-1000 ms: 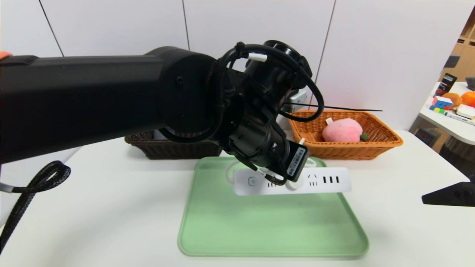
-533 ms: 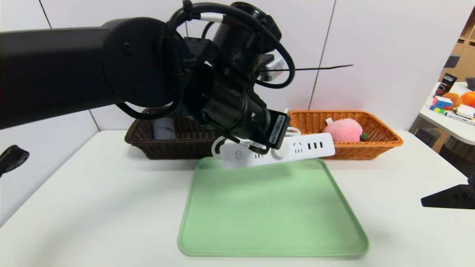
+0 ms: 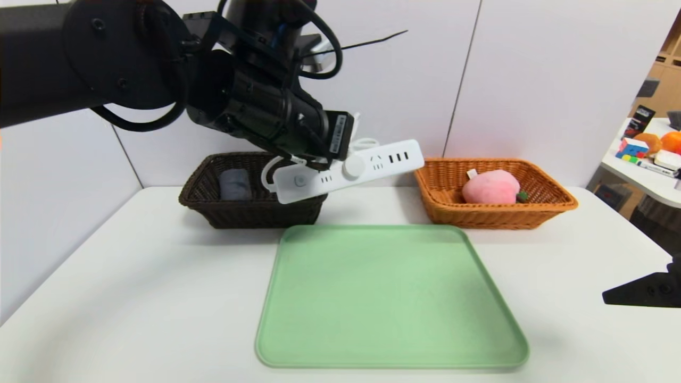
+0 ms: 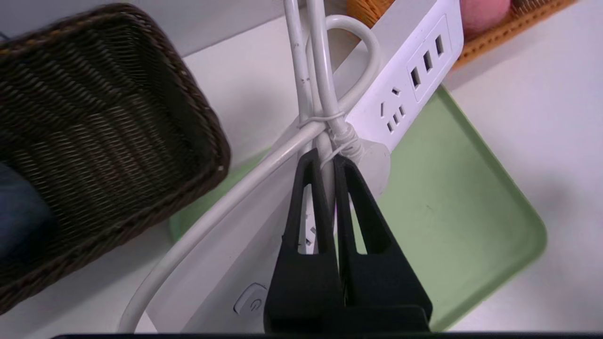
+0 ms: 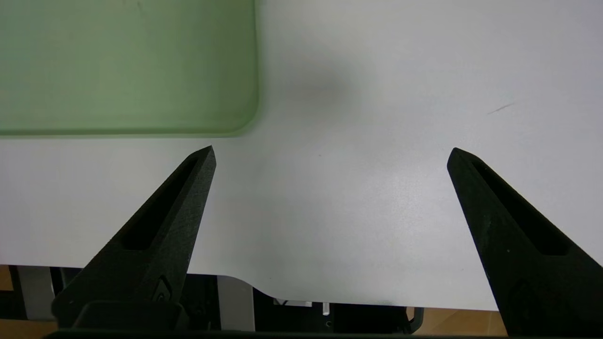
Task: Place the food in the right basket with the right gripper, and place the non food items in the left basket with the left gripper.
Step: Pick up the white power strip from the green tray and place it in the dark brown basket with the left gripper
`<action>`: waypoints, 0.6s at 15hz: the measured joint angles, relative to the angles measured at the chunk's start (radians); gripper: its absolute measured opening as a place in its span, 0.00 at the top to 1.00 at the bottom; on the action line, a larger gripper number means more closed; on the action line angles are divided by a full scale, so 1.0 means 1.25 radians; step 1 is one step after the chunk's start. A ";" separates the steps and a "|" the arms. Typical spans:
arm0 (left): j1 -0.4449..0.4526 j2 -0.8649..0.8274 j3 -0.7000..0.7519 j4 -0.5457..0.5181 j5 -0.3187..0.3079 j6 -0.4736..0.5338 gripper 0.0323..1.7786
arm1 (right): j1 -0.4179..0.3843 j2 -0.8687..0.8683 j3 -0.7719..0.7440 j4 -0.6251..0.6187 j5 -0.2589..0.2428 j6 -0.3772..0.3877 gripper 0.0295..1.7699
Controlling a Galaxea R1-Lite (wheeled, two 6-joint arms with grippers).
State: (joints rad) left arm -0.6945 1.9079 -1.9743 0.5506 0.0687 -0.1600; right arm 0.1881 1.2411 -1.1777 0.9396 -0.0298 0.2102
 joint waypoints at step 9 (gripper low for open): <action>0.189 -0.001 0.000 -0.045 -0.001 0.001 0.97 | -0.010 -0.004 0.018 0.000 0.002 0.000 0.04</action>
State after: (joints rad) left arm -0.4583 1.9064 -1.9743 0.4940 0.0677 -0.1591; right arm 0.1751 1.2364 -1.1551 0.9394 -0.0274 0.2106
